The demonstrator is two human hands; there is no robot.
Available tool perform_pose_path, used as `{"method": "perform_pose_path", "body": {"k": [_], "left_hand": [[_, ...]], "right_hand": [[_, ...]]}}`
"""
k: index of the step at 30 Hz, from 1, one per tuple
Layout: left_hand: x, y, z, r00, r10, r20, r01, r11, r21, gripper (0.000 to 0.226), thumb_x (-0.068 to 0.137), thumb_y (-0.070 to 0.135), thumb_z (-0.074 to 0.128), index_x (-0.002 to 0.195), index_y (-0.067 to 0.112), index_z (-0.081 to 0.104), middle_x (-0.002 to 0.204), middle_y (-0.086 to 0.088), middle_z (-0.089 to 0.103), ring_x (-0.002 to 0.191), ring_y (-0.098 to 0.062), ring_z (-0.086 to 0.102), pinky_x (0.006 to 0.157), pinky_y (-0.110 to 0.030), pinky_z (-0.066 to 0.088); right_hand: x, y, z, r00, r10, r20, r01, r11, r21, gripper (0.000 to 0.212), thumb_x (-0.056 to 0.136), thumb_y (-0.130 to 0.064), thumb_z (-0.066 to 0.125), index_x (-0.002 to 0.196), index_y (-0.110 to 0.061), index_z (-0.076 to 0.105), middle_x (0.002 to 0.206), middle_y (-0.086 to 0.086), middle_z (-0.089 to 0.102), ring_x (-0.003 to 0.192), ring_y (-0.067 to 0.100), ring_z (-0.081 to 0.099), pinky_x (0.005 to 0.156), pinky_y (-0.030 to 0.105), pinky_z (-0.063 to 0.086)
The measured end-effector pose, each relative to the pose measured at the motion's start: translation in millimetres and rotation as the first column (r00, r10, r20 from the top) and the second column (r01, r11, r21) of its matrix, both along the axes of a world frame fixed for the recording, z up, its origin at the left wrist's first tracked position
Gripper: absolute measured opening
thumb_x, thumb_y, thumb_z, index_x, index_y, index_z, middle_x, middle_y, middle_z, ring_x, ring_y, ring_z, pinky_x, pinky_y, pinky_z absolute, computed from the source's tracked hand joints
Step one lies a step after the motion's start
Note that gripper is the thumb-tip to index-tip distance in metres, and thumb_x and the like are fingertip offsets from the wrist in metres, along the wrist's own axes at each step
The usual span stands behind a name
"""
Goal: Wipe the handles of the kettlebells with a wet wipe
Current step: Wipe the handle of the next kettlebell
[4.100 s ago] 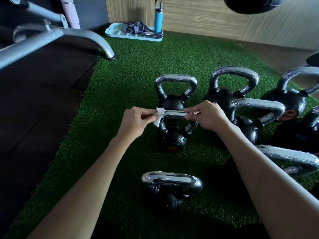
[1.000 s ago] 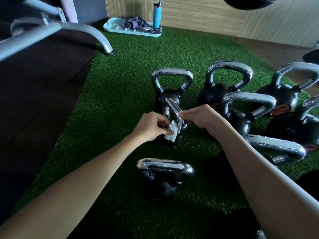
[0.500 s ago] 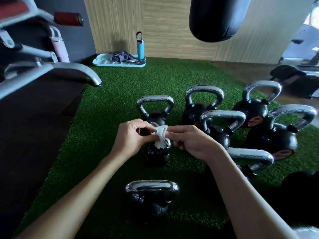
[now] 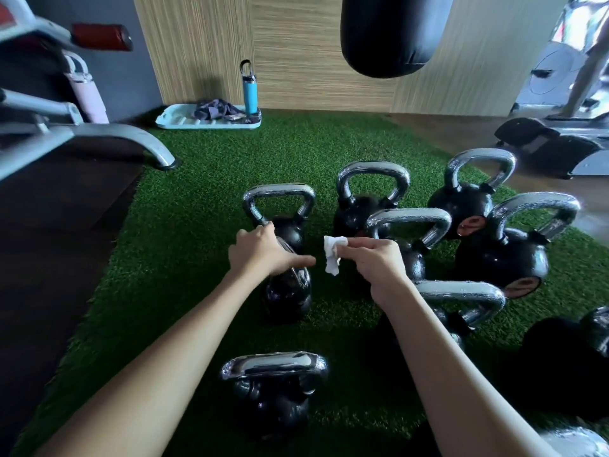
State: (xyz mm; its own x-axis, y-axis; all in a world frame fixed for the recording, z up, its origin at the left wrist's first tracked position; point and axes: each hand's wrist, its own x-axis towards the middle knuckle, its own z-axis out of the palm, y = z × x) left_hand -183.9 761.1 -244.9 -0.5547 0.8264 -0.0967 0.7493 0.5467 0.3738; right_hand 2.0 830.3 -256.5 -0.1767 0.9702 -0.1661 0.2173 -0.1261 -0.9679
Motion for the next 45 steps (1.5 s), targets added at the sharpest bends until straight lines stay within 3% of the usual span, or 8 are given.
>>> {"method": "perform_pose_path", "body": {"k": [6,10,14,18,27,34,40,45], "left_hand": [[-15.1,-14.5,-12.3,0.994,0.017,0.110,-0.023,0.998,0.051,0.089,0.052,0.085,0.076,0.125,0.036,0.064,0.126,0.001,0.070,0.117,-0.025,0.064,0.092,-0.035,0.051],[-39.4,-38.8,-27.1,0.973,-0.024,0.230,-0.012,0.988,0.153,0.115,0.048,0.088,0.075,0.148,0.039,0.047,0.144,-0.001,0.059,0.129,-0.019,0.057,0.100,-0.037,0.050],[-57.5,-58.7,-42.5,0.953,-0.066,0.295,-0.001,0.975,0.221,0.111,0.051,0.088,0.074,0.149,0.045,0.044,0.140,0.000,0.061,0.127,-0.011,0.056,0.099,-0.036,0.049],[-65.0,-68.2,-49.0,0.943,-0.084,0.323,0.004,0.971,0.240,0.110,0.050,0.081,0.075,0.149,0.046,0.043,0.136,0.000,0.063,0.127,-0.010,0.055,0.092,-0.027,0.040],[-86.6,-74.4,-50.2,0.930,-0.225,0.291,0.178,0.968,0.179,0.124,0.047,0.076,0.081,0.155,0.042,0.031,0.160,0.006,0.036,0.147,-0.006,0.031,0.113,-0.021,0.024],[-88.3,-73.4,-48.0,0.940,-0.244,0.239,0.211,0.965,0.154,0.128,0.043,0.076,0.083,0.155,0.046,0.028,0.160,0.003,0.036,0.148,-0.013,0.034,0.105,-0.021,0.030],[-95.9,-76.8,-49.8,0.948,-0.233,0.216,0.204,0.968,0.149,0.135,0.036,0.080,0.082,0.155,0.038,0.035,0.154,0.003,0.047,0.142,-0.008,0.041,0.109,-0.023,0.033],[-97.2,-77.2,-50.9,0.952,-0.223,0.211,0.194,0.970,0.149,0.131,0.039,0.076,0.082,0.155,0.038,0.035,0.156,-0.001,0.044,0.145,-0.013,0.039,0.110,-0.028,0.034]], "right_hand": [[-16.2,10.8,-4.7,0.999,-0.015,0.045,0.015,1.000,0.005,0.016,0.068,-0.018,0.089,0.078,-0.026,0.080,0.078,-0.001,0.076,0.084,0.022,0.074,0.074,0.040,0.063],[-30.3,18.6,-13.4,1.000,-0.011,0.023,0.011,1.000,-0.005,0.016,0.069,-0.019,0.090,0.080,-0.026,0.080,0.081,-0.004,0.076,0.083,0.016,0.072,0.073,0.034,0.061],[-62.2,19.7,-26.6,0.997,0.050,0.054,-0.049,0.999,-0.024,0.020,0.071,-0.020,0.089,0.090,-0.021,0.081,0.087,-0.004,0.074,0.078,0.007,0.065,0.063,0.023,0.051],[-102.2,16.8,-43.9,0.985,0.111,0.131,-0.114,0.993,0.012,0.013,0.076,-0.017,0.085,0.082,-0.021,0.074,0.074,-0.012,0.063,0.070,0.004,0.059,0.069,0.024,0.051],[-129.7,14.3,-75.9,0.878,0.240,0.414,-0.306,0.947,0.099,0.022,0.084,-0.032,0.078,0.103,-0.021,0.080,0.104,0.001,0.075,0.099,0.019,0.068,0.079,0.023,0.051],[-128.1,19.0,-73.4,0.848,0.329,0.415,-0.403,0.909,0.102,0.025,0.079,-0.028,0.085,0.102,-0.019,0.081,0.100,-0.003,0.075,0.091,0.008,0.066,0.075,0.015,0.045],[-136.7,8.1,-59.9,0.899,0.417,0.135,-0.432,0.895,0.113,0.028,0.073,-0.028,0.090,0.099,-0.021,0.082,0.089,-0.007,0.078,0.081,0.006,0.070,0.076,0.020,0.054],[-136.6,-2.2,-58.4,0.901,0.413,0.136,-0.431,0.888,0.159,0.026,0.078,-0.026,0.086,0.103,-0.022,0.080,0.087,-0.008,0.076,0.072,0.000,0.066,0.068,0.015,0.050]]}}
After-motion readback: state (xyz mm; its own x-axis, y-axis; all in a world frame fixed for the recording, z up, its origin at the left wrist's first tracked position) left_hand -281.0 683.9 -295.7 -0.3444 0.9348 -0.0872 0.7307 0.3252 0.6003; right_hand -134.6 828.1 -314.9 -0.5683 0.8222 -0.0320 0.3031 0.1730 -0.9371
